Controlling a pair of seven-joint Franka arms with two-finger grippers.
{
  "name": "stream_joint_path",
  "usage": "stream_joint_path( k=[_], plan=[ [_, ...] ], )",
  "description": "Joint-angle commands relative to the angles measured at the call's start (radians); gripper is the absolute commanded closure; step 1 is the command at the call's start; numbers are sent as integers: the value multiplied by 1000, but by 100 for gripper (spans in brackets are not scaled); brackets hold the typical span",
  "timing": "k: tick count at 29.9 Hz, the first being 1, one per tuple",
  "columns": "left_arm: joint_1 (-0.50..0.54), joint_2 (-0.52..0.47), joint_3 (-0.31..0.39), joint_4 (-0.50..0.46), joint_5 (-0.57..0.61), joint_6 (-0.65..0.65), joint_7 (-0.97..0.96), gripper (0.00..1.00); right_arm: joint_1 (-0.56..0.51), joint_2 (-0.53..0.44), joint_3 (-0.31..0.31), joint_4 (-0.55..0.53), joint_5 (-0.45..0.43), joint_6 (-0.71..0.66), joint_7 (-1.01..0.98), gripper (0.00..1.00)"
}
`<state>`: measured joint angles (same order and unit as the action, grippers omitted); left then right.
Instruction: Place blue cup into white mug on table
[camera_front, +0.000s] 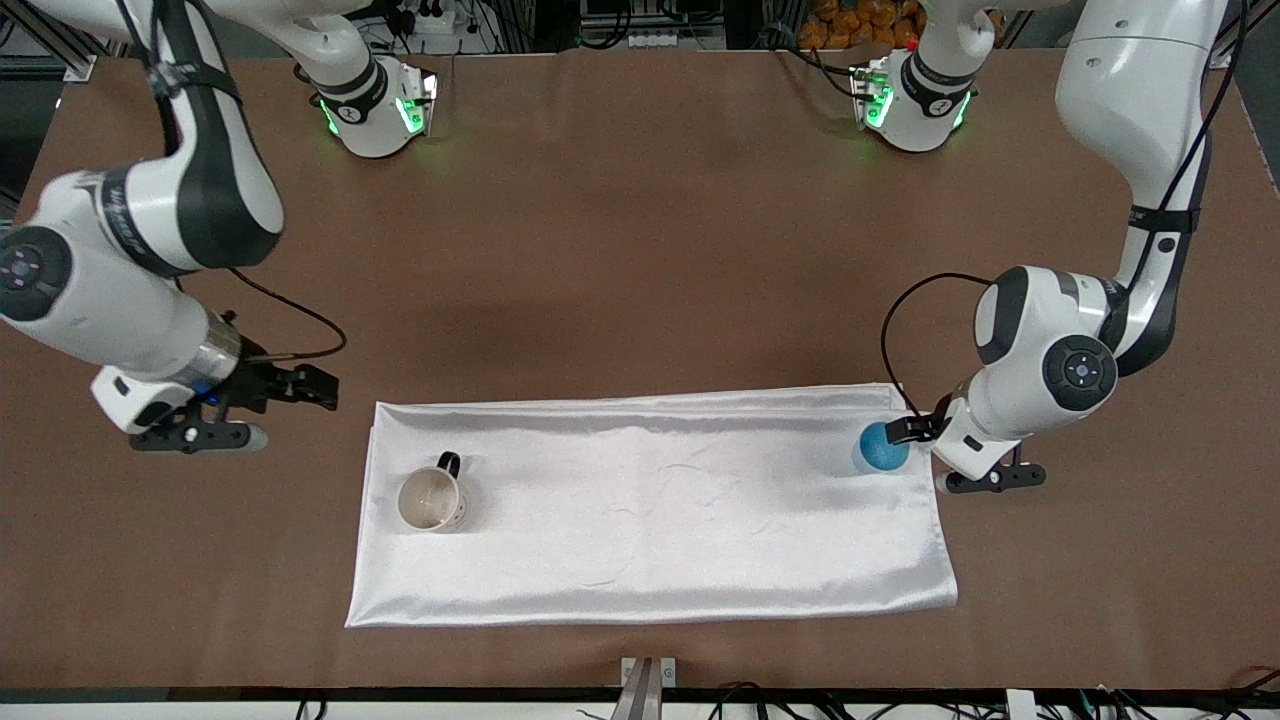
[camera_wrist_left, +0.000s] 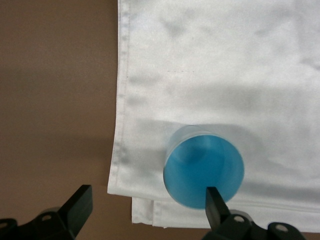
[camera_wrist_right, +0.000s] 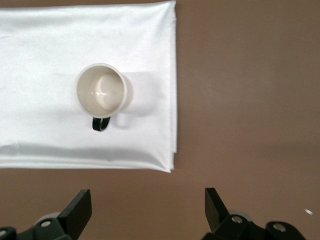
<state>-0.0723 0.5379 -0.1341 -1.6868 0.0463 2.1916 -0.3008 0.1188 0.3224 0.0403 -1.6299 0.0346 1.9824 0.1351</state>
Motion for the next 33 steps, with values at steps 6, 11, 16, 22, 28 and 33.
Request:
stream_joint_path(
  k=[6, 11, 16, 22, 28, 33],
  plan=[
    [-12, 63, 1, 12, 29, 79, -18, 8, 159, 213, -7, 27, -13, 217, 233, 0],
    [-14, 85, 1, 12, 29, 109, -18, 15, 165, 276, -7, 27, -13, 288, 241, 0],
    [-14, 103, 1, 12, 29, 131, -18, 24, 163, 310, -7, 35, -18, 294, 235, 0],
    [-14, 114, 1, 15, 29, 148, -18, 31, 154, 348, -8, 56, -73, 296, 235, 0],
    [-14, 119, 1, 13, 29, 154, -18, 36, 148, 372, -10, 59, -96, 331, 235, 0],
    [-14, 122, 1, 15, 29, 158, -18, 44, 136, 386, -10, 64, -96, 354, 233, 0]
  ],
)
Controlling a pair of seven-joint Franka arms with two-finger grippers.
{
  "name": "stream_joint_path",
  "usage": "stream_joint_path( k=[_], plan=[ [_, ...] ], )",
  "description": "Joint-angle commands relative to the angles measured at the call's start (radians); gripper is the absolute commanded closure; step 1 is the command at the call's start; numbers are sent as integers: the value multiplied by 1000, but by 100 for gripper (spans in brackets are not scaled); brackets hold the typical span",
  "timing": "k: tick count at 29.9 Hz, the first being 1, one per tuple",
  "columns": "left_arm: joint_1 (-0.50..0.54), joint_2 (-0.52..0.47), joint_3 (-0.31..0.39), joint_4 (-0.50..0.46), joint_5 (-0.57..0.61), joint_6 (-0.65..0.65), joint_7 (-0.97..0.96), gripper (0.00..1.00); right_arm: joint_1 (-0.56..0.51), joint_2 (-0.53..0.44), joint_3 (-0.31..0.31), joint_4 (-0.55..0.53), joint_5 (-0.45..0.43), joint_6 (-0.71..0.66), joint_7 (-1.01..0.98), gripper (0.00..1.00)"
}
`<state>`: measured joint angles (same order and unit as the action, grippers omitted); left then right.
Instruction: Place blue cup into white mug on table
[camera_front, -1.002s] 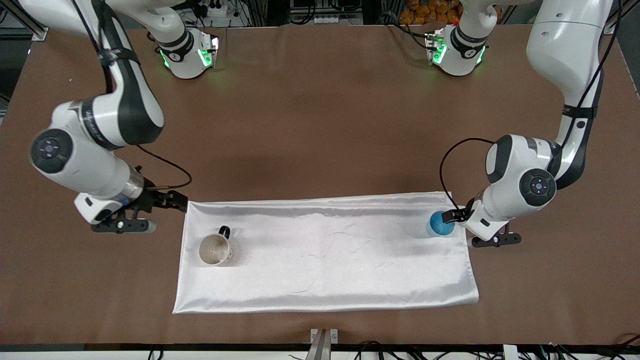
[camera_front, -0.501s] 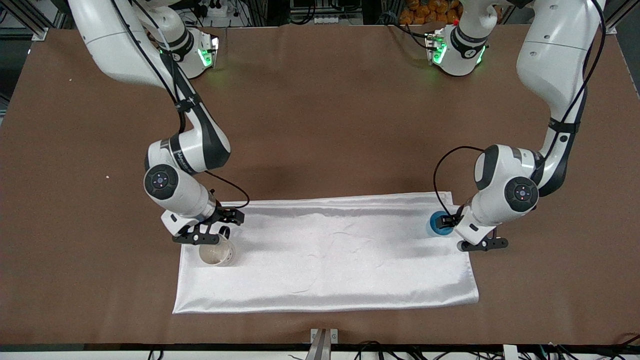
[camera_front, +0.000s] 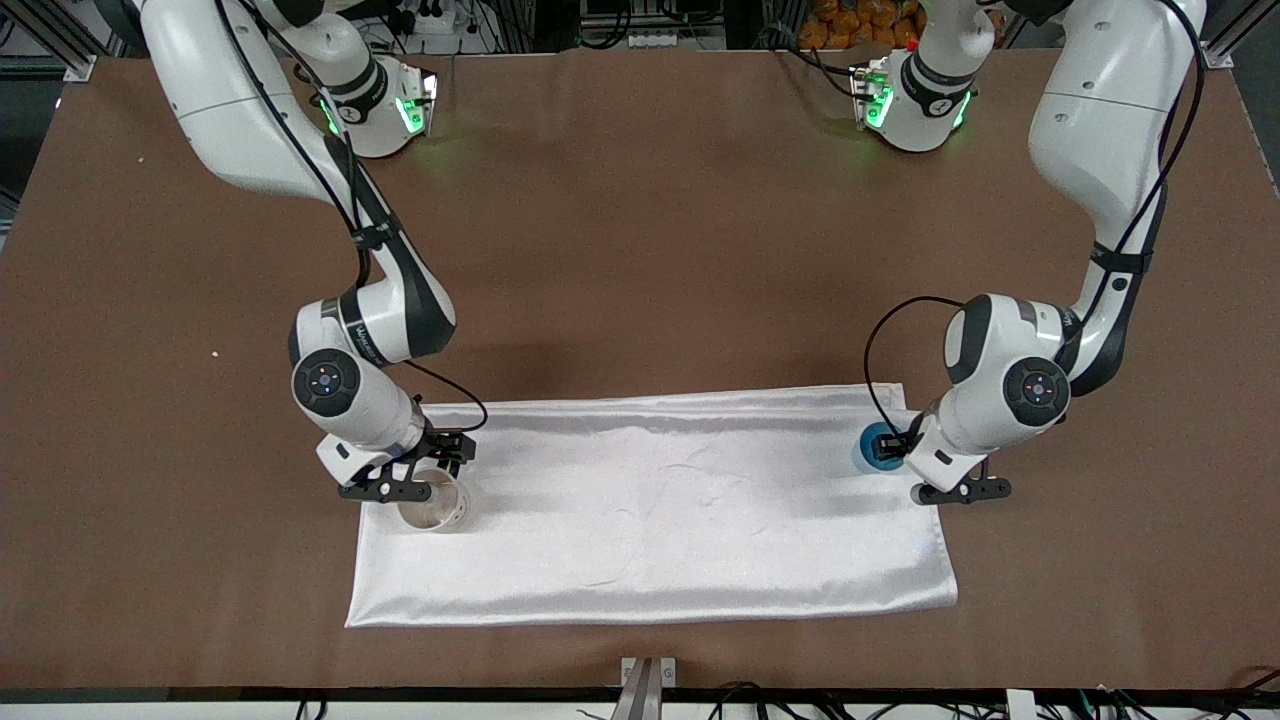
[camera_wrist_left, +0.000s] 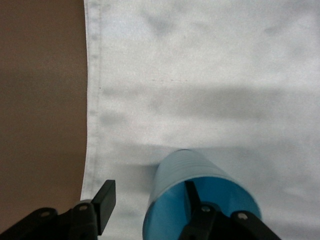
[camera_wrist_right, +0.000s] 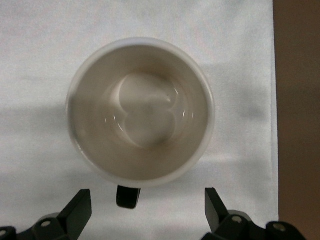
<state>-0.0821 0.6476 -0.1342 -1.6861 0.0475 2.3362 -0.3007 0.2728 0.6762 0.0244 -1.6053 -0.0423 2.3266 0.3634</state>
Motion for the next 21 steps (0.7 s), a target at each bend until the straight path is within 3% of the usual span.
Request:
stream_joint_path(
  k=[1, 8, 12, 18, 21],
  plan=[
    [-2, 12, 1, 13, 28, 15, -18, 45, -21, 32, 6, 42, -19, 10, 5, 0],
    [-4, 15, 2, 12, 28, 20, -18, 65, -24, 46, 6, 62, -18, 13, 5, 0],
    [-4, 15, 1, 14, 28, 20, -18, 77, -27, 57, 6, 71, -16, 23, 6, 7],
    [-4, 15, 1, 12, 28, 20, -18, 100, -27, 69, 6, 71, -10, 60, 23, 35],
    [-2, 15, 1, 12, 28, 20, -20, 100, -26, 72, 8, 73, -5, 63, 25, 52]
  ],
)
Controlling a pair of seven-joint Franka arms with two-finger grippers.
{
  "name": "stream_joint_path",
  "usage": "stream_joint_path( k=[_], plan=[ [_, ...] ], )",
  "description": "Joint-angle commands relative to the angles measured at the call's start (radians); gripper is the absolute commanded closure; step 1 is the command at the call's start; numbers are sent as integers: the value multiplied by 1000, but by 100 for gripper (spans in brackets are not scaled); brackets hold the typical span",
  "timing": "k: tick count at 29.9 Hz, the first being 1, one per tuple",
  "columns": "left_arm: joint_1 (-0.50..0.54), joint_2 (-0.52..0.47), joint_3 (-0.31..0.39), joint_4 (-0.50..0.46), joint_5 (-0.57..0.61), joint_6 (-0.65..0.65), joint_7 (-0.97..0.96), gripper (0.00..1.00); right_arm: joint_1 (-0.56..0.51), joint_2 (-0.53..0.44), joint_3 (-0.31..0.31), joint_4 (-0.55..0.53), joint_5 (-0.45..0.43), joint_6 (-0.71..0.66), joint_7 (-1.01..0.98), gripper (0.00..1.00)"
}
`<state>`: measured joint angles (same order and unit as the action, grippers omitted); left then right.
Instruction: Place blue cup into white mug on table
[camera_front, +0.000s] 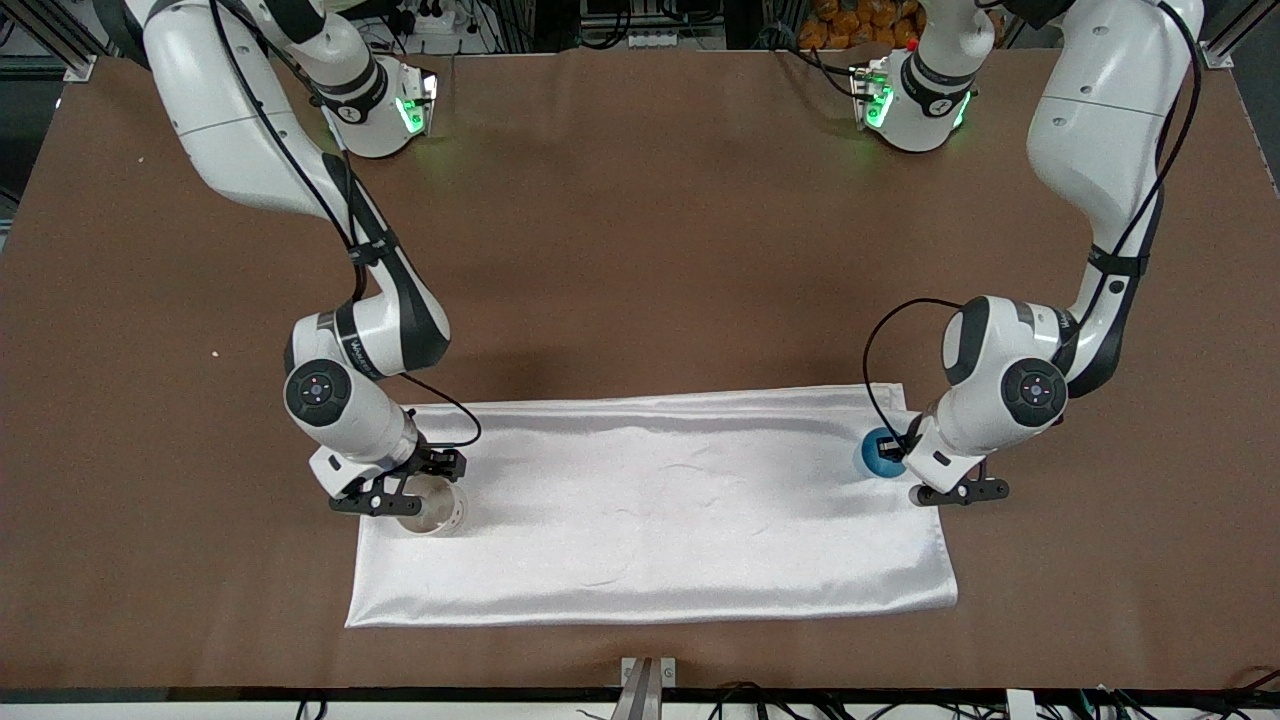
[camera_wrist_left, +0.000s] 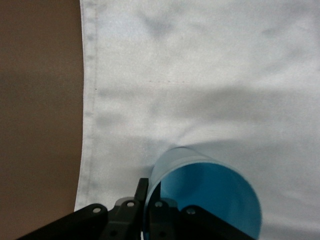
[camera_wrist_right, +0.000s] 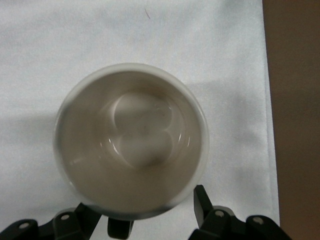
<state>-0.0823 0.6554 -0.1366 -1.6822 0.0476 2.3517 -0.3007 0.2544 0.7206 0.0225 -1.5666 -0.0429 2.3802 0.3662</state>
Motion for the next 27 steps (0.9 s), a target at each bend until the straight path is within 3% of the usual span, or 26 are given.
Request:
stream_joint_path(
  k=[1, 7, 9, 21, 27],
  plan=[
    [-4, 6, 3, 10, 28, 4, -20, 100, -7, 29, 10, 34, -3, 11, 25, 58],
    [-4, 4, 3, 10, 28, 4, -21, 100, -7, 33, 10, 39, 8, 11, 31, 89],
    [-4, 1, 3, 10, 28, 3, -21, 100, -7, 33, 10, 39, 8, 11, 31, 95],
    [-4, -22, 3, 13, 28, -3, -20, 100, -9, 23, 10, 42, 12, 8, 25, 98],
    [-16, -40, 3, 19, 28, -8, -21, 100, -6, 5, 10, 88, 0, -70, 17, 98]
  ],
)
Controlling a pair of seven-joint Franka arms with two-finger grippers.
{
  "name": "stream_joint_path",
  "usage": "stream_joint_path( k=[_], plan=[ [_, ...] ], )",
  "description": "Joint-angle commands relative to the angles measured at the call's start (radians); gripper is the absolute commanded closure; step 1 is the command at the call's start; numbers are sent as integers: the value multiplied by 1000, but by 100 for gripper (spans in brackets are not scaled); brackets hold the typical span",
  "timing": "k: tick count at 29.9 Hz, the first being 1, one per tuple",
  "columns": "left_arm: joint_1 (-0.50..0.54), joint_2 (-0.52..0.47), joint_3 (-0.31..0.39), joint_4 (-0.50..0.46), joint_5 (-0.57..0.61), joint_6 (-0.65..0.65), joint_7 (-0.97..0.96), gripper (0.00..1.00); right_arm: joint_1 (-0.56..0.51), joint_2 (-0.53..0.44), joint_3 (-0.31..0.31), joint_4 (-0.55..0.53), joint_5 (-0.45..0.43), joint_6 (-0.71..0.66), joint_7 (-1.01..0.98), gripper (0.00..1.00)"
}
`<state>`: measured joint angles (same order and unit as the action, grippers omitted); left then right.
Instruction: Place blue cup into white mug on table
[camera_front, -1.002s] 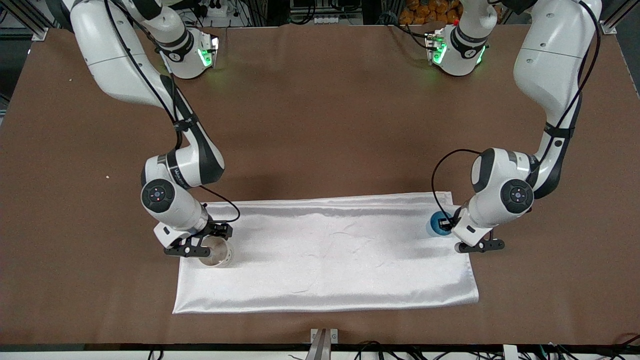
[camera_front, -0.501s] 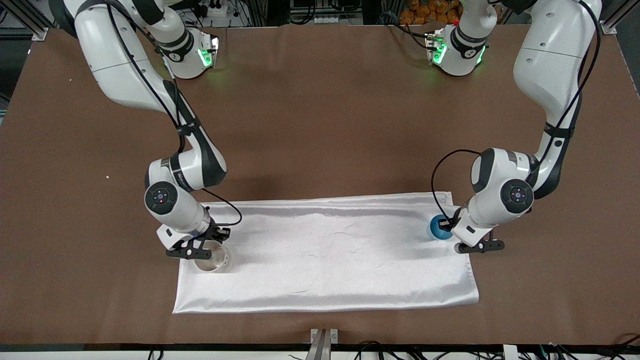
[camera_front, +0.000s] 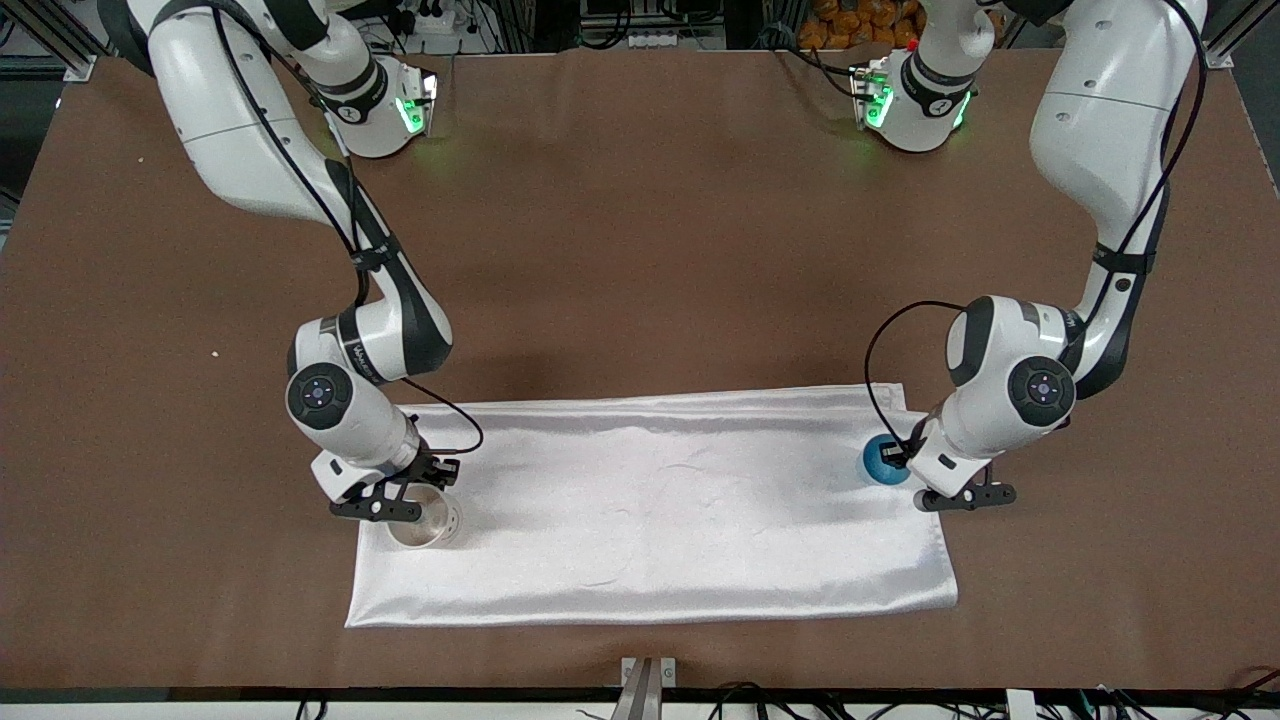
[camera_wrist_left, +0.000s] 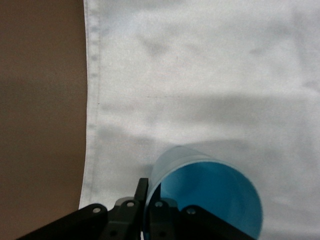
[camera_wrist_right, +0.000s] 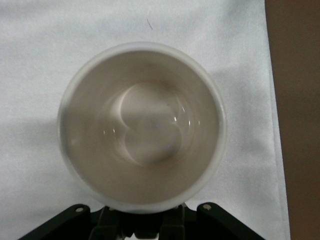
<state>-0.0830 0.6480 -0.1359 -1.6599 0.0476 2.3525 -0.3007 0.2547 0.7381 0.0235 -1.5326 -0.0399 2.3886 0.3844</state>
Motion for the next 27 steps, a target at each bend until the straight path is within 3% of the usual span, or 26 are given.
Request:
stream_joint_path(
  k=[1, 6, 12, 18, 27],
  plan=[
    [-17, -39, 2, 0, 28, -10, -23, 100, -6, -12, 7, 66, -9, -109, -4, 98],
    [-18, -54, 2, 2, 28, -16, -21, 100, -18, -58, 9, 95, -3, -239, -13, 98],
    [-17, -73, 2, 3, 31, -16, -15, 100, -14, -156, 16, 24, 6, -361, -18, 98],
    [-30, -88, 2, 6, 43, -30, -14, 100, -2, -264, 18, -147, 6, -287, -18, 98],
    [-52, -102, 2, 66, 43, -136, -21, 100, 35, -385, 22, -401, 8, -56, -3, 99]
  ],
)
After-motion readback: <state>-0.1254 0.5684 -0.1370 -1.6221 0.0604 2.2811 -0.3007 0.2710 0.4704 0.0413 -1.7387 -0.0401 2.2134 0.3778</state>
